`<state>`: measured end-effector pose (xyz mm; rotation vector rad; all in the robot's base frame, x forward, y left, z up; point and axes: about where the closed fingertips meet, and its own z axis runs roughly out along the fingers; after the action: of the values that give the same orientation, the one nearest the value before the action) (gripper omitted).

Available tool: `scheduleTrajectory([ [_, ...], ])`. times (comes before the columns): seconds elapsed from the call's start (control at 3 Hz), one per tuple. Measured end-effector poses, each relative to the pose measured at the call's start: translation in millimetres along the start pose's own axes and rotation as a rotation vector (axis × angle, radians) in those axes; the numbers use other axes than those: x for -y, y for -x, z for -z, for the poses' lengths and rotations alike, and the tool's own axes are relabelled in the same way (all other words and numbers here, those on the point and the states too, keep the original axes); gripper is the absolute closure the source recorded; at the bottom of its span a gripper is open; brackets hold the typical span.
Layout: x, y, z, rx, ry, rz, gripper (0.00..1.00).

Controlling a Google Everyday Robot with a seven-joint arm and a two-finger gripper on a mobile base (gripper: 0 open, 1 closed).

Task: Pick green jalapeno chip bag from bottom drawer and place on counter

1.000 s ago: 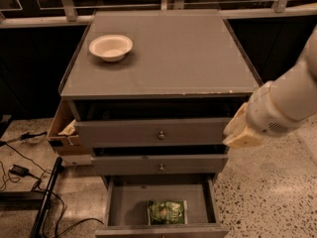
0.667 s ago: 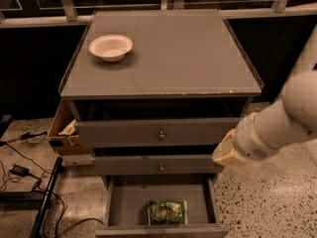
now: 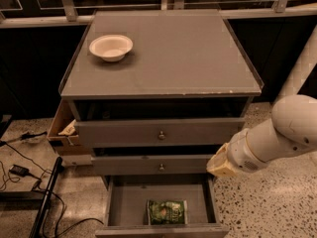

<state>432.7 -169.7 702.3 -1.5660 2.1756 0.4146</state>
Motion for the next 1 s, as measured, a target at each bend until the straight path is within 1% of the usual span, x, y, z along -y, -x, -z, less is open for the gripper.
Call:
scheduleTrajectory([
  [0.33, 3, -21, -17, -0.016, -0.012, 0.008, 1.0],
  [0.67, 13, -75, -85, 0.004, -0.035, 0.025, 1.0],
  [1.0, 41, -112, -133, 0.086, -0.071, 0.044, 1.0],
])
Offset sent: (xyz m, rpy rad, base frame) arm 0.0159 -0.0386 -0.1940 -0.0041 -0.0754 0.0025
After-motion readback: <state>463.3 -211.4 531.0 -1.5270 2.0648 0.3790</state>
